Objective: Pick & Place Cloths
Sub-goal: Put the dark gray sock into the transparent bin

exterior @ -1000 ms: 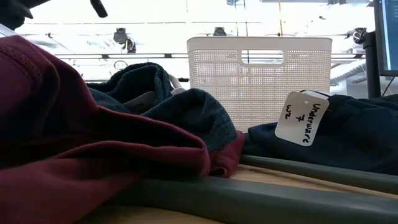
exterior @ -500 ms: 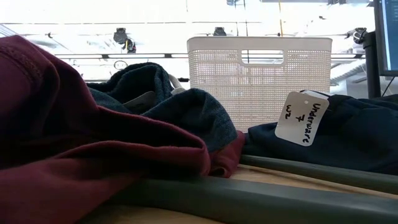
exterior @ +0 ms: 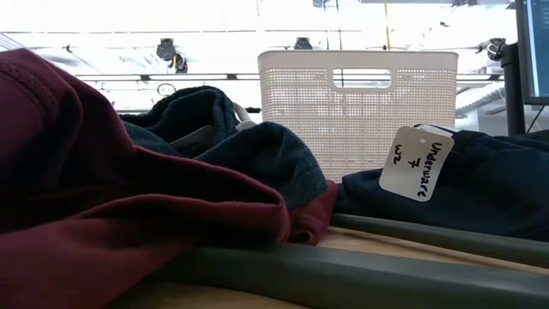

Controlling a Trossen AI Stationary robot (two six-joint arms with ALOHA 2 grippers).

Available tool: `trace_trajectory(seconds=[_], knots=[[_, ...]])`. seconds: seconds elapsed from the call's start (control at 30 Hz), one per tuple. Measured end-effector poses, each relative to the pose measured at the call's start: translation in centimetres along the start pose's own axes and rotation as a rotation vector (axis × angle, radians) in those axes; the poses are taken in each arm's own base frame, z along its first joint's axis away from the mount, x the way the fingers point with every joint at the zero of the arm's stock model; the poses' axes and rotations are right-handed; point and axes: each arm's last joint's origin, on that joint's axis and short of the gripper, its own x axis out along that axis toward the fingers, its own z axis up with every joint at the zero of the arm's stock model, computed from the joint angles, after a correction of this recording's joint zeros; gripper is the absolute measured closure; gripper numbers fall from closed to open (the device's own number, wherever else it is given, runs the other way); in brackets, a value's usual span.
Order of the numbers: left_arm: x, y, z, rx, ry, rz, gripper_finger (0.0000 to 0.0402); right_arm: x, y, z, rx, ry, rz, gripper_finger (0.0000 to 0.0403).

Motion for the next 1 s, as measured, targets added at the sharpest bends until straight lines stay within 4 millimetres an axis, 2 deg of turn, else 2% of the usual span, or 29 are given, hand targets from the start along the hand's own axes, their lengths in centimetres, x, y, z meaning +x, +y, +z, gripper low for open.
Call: trace_trajectory(seconds=[0.3, 0.6, 0.73, 1.0], knots=[[1.9, 0.4, -0.5, 0.022, 0.029, 0.000, 0.0106, 0.3, -0.6, -0.2, 0.142, 0.007, -0.163, 0.0399], [2.7, 1.0, -1.8, 0.006, 0.056, 0.025, 0.0105, 0.3, -1.4, -0.4, 0.275, -0.004, -0.189, 0.0399], [3.0, 1.4, -2.5, 0.004, 0.074, 0.064, 0.0105, 1.0, -1.4, -1.3, 0.324, -0.001, -0.188, 0.0399], [2.9, 1.5, -2.3, 0.063, 0.051, 0.128, 0.0105, 1.8, -1.2, -2.1, 0.420, -0.015, -0.158, 0.0399]])
